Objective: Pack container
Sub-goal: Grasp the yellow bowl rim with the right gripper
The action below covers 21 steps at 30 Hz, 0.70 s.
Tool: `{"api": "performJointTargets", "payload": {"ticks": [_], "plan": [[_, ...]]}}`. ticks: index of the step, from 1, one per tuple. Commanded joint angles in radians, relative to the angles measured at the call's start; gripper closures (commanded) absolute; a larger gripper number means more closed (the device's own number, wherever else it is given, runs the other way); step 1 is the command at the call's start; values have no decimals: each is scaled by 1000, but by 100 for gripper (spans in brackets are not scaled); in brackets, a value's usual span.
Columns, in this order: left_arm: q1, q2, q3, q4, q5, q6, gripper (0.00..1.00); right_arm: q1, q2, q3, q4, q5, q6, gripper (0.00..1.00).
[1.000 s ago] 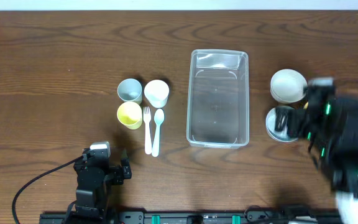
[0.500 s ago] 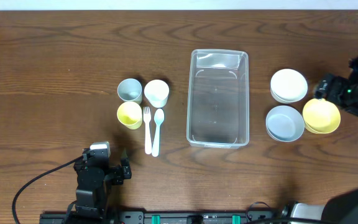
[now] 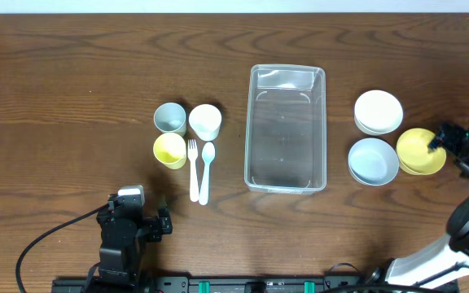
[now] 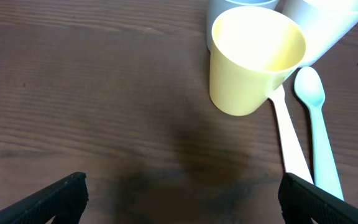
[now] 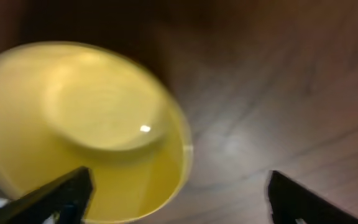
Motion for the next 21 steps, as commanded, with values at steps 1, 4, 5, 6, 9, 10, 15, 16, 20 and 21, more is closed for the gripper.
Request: {"api": "performJointTargets", "payload": {"ticks": [1,4,5,6,9,10,15,16,20,21], "plan": [[5,-6,-11,-1,-1,-8,2,-49,46,7,-12,-36,20,25],[5,-6,-11,-1,-1,-8,2,-58,66,6,-13,-45,20,26],[5,-6,-11,-1,-1,-8,2,-57,71,5,-10,-45,20,27],[5,-6,-11,-1,-1,-8,2,-57,76,5,-5,-45,20,27],[5,-6,-11,-1,-1,-8,2,-57,84,5,17,-45,20,28],[5,-6,-11,-1,-1,-8,2,-55,84,5,24,-45,20,28],[5,-6,-11,-1,-1,-8,2,-49,85,5,48,-15,36,42],[5,-6,-11,-1,-1,-8,2,-49,85,5,48,1,46,43],[5,-6,-11,-1,-1,-8,2,-49,85,5,46,4,47,46],[5,-6,-11,-1,-1,-8,2,-49,85,4,46,4,47,46]]}}
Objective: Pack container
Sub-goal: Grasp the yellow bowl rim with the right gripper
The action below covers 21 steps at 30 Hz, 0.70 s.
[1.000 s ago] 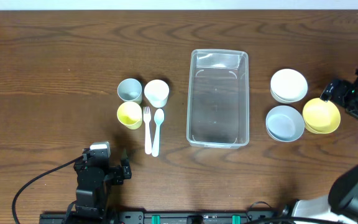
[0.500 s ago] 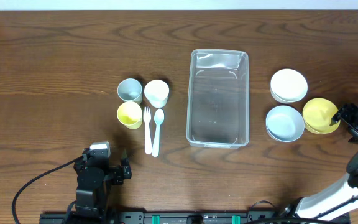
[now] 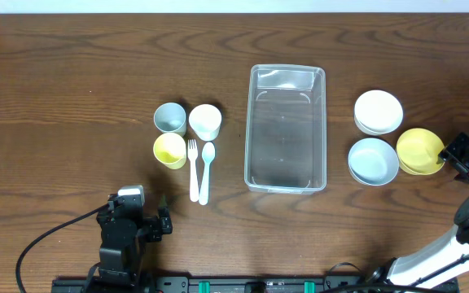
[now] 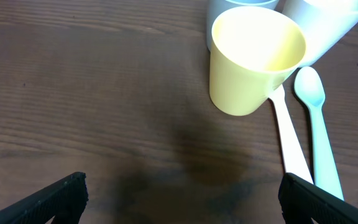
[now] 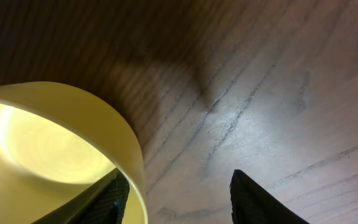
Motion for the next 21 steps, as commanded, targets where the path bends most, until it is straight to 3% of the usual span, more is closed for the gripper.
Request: {"api": "performJointTargets", "payload": {"ticks": [1,8,10,14,16,21], "plan": [[5,-6,-11,-1,-1,-8,2,6,13,4,2,19,16,46],[5,-6,-11,-1,-1,-8,2,8,13,-50,53,19,17,47],[5,-6,-11,-1,-1,-8,2,8,13,-65,68,19,17,54],[5,-6,-11,-1,-1,-8,2,7,12,-67,77,19,16,78],[5,-6,-11,-1,-1,-8,2,7,10,-64,69,19,16,98],[5,-6,-11,-1,-1,-8,2,8,-76,-37,45,27,36,99]]}}
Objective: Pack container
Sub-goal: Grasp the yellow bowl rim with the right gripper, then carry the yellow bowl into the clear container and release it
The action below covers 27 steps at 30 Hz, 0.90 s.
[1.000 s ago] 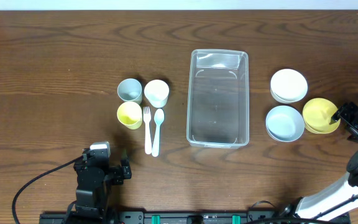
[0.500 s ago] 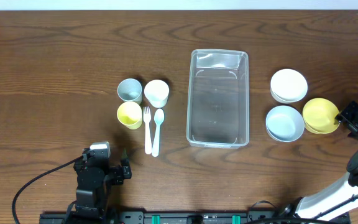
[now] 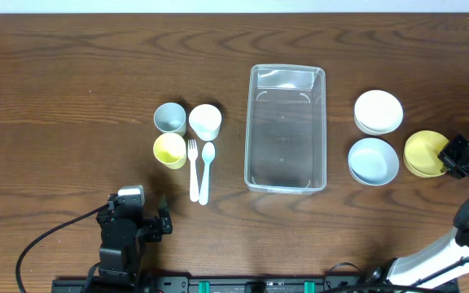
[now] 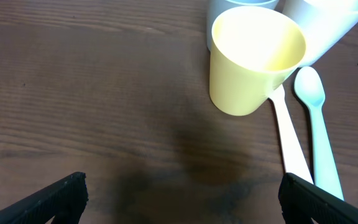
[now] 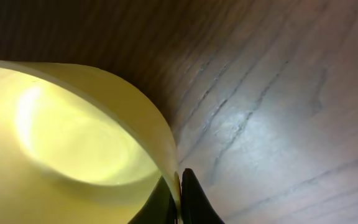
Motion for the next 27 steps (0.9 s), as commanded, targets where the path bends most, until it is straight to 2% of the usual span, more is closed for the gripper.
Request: {"api": "performJointTargets", "payload": {"ticks": [1,4,8,14,17,21,24,27], "plan": [[5,-6,-11,-1,-1,-8,2,9,-80,27,-10,46,29,99],[5,-6,-11,-1,-1,-8,2,26,-214,60,-27,17,74,99],[5,-6,-11,-1,-1,-8,2,113,-397,85,-24,-171,83,99],[5,-6,-11,-1,-1,-8,2,459,-566,91,-20,-189,96,99],[5,-6,-11,-1,-1,-8,2,667,-546,91,19,-116,144,99],[5,-6,-11,-1,-1,-8,2,888,-430,91,127,18,190,99],[5,-6,-11,-1,-1,-8,2,949,-303,92,206,48,198,99],[5,-6,-11,-1,-1,-8,2,949,-174,93,272,49,199,99]]}}
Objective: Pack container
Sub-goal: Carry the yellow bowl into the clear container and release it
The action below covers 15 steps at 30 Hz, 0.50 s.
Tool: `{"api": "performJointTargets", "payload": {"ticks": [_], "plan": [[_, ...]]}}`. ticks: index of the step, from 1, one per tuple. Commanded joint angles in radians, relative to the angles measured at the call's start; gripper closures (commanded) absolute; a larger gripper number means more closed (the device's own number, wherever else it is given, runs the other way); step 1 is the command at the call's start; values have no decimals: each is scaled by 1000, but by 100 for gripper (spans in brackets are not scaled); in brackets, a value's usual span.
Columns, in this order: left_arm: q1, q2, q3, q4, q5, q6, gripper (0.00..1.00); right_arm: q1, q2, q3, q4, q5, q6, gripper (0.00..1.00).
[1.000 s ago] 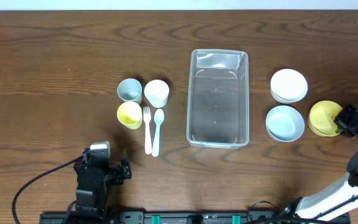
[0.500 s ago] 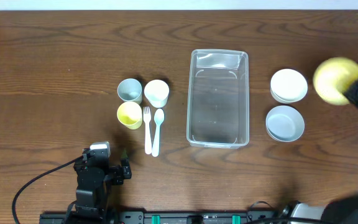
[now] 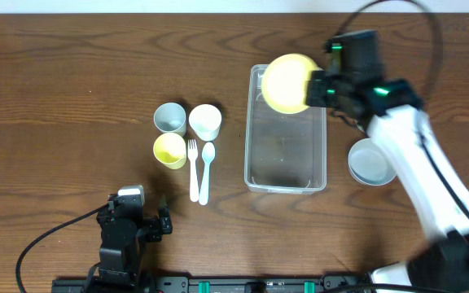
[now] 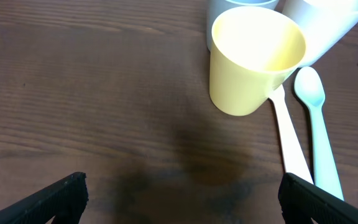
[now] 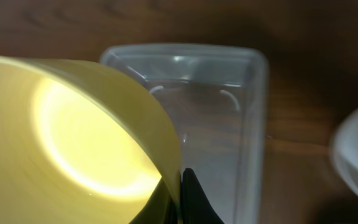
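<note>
My right gripper (image 5: 180, 186) is shut on the rim of a yellow bowl (image 3: 287, 83), holding it above the far end of the clear plastic container (image 3: 286, 171). In the right wrist view the yellow bowl (image 5: 79, 137) fills the left side, with the container (image 5: 229, 112) below it. A yellow cup (image 3: 169, 150), a grey-blue cup (image 3: 169, 117) and a white cup (image 3: 205, 121) stand left of the container, beside a white fork (image 3: 193, 171) and a pale spoon (image 3: 206, 171). My left gripper (image 4: 182, 199) rests open near the table's front edge, short of the yellow cup (image 4: 253, 59).
A pale blue bowl (image 3: 370, 162) sits right of the container, partly under my right arm. The white bowls behind it are hidden by the arm. Cables run from the left arm's base at the front edge.
My right gripper, then shut on the yellow bowl's rim at the table's right edge, now holds the bowl in the air over the container's far end. The left arm has not moved.
My right gripper was open beside the yellow bowl at the far right. Then its fingers straddled the bowl's rim. Then it was shut on the rim, and now the bowl hangs above the container. My left gripper stayed open in place throughout.
</note>
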Motion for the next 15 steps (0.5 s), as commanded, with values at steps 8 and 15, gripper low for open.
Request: {"api": "performJointTargets", "payload": {"ticks": [8,15], "plan": [[5,-6,-11,-1,-1,-8,2,-41,321,42,85,60,18,99],[5,-6,-11,-1,-1,-8,2,-27,331,56,87,62,-36,81]]}}
